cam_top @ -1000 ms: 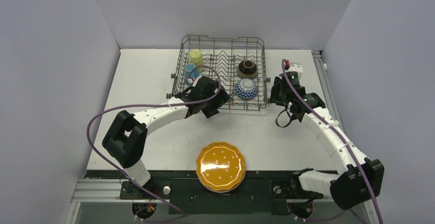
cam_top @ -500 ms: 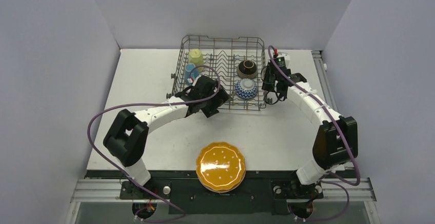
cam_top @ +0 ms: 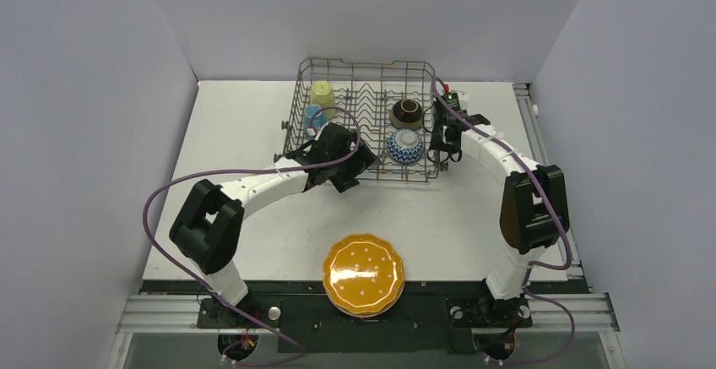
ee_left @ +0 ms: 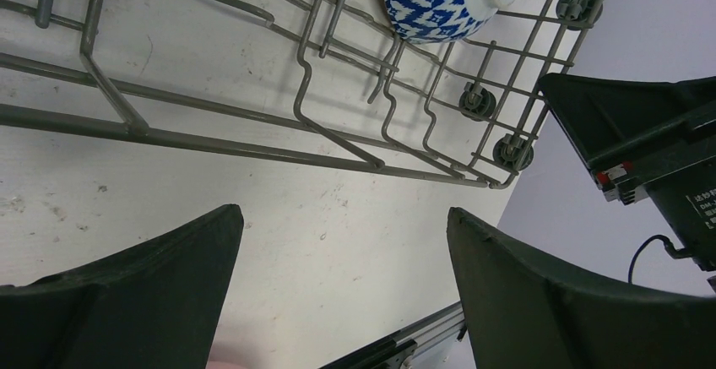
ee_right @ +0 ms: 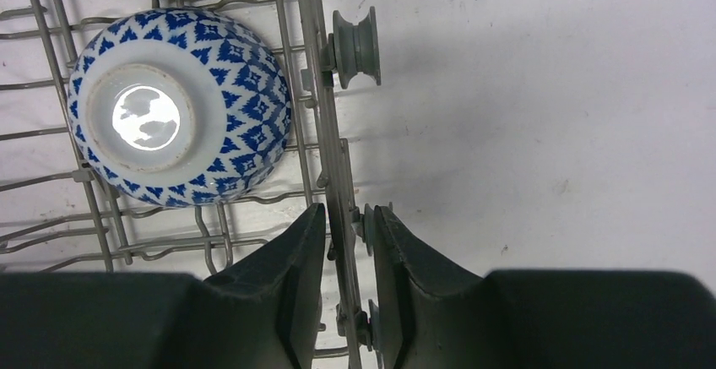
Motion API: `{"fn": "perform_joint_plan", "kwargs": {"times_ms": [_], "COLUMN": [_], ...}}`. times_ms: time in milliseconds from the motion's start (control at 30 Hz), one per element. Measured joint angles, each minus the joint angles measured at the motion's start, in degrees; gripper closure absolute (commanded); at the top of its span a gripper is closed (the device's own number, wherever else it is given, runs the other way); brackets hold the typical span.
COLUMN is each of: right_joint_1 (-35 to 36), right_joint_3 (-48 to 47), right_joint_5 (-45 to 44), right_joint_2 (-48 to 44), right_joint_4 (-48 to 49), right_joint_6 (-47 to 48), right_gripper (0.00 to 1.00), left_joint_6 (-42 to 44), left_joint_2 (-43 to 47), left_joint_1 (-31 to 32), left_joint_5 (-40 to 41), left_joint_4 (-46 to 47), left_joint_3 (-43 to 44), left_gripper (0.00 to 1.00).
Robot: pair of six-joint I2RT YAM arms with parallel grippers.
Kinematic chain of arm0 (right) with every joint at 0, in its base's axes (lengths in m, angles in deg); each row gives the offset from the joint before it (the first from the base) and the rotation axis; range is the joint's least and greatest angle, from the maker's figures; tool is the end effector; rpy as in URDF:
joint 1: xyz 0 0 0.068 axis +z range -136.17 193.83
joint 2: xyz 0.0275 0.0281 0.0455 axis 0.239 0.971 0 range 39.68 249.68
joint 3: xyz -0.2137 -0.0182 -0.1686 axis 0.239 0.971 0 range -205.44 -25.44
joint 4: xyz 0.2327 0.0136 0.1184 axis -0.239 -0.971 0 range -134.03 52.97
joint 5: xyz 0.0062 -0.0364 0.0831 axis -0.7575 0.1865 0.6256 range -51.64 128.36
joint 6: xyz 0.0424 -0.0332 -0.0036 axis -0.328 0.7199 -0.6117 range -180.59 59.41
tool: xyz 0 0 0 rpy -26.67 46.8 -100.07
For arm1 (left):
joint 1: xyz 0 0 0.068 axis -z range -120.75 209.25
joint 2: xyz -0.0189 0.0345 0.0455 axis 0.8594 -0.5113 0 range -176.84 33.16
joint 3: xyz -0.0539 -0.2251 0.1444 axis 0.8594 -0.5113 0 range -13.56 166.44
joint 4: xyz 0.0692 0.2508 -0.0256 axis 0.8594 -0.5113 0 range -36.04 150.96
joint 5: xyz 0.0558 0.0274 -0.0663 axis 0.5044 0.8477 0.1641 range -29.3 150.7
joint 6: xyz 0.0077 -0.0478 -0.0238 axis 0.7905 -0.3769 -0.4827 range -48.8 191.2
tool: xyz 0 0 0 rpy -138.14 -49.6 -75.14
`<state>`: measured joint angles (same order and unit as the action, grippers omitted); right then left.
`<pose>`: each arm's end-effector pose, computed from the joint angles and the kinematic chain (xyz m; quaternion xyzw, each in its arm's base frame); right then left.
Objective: Load the mixed dishes into the dish rack
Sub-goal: Adjust the dish rack at the center of the board.
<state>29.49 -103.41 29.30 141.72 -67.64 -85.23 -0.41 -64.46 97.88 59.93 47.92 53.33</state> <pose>0.3734 0.0989 0.2374 0.0982 0.9451 0.0335 0.3099 0.2928 -0.2348 0.2258 -0.2585 0.8826 -0.3256 0.2194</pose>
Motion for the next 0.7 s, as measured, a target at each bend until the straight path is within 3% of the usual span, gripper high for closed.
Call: {"fn": "perform_joint_plan", "kwargs": {"times_ms": [367,700], "right_joint_1": [0.17,1.97], "right_joint_3": [0.96,6.84], "right_joint_5": [0.35,-1.70], "right_joint_2": [0.11,-2.99], "right_joint_4": [1.60,7.43], "right_joint_6": [-0.02,-0.50], "right_gripper": [1.00,1.00], "left_joint_6": [0.26,0.33], "left_joint_2": [0.07,1.66], "left_joint_1": [-0.39,-0.70], "left_joint_5": [-0.66,-1.14], "left_joint_4": [-0.04,-0.04], "left_joint_3": [-1.14,-4.02], "left_gripper": [0.12,0.12]}}
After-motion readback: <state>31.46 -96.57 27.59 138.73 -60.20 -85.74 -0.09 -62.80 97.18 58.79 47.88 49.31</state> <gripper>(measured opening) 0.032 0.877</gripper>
